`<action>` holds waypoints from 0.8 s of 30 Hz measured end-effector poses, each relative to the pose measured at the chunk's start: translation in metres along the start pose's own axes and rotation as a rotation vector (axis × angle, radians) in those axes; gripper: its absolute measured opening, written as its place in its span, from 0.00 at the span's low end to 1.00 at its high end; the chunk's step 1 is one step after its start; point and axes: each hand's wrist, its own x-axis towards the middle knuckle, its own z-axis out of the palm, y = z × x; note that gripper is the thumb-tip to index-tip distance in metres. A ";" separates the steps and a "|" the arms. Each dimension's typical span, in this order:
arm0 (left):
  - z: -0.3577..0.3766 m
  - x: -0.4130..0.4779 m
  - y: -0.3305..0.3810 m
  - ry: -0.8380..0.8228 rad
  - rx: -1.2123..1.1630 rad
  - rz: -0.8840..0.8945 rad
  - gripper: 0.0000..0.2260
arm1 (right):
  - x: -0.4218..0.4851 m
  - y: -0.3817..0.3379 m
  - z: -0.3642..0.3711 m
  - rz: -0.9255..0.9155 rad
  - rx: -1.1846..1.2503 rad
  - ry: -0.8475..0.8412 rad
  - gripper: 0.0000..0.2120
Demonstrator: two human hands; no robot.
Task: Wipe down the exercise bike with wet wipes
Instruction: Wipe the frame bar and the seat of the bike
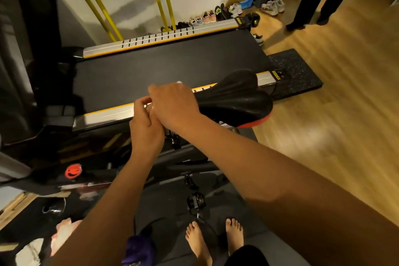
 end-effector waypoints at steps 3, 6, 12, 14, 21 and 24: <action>-0.004 0.002 0.000 -0.005 0.044 -0.003 0.08 | -0.005 0.052 -0.004 0.132 -0.079 0.014 0.12; -0.003 0.000 0.002 -0.021 0.015 0.010 0.07 | -0.035 0.138 -0.024 0.384 -0.206 0.107 0.13; -0.004 0.006 -0.006 -0.070 -0.037 -0.004 0.08 | -0.009 0.093 -0.010 0.337 -0.146 0.071 0.12; -0.004 0.007 -0.008 -0.059 -0.051 0.011 0.08 | 0.007 0.048 -0.001 0.224 -0.087 0.020 0.10; -0.014 0.007 -0.011 -0.096 -0.041 -0.044 0.10 | -0.004 0.043 -0.006 0.071 -0.164 0.026 0.12; -0.023 0.011 -0.006 -0.108 -0.019 -0.041 0.12 | -0.029 0.120 -0.025 0.238 -0.236 0.059 0.13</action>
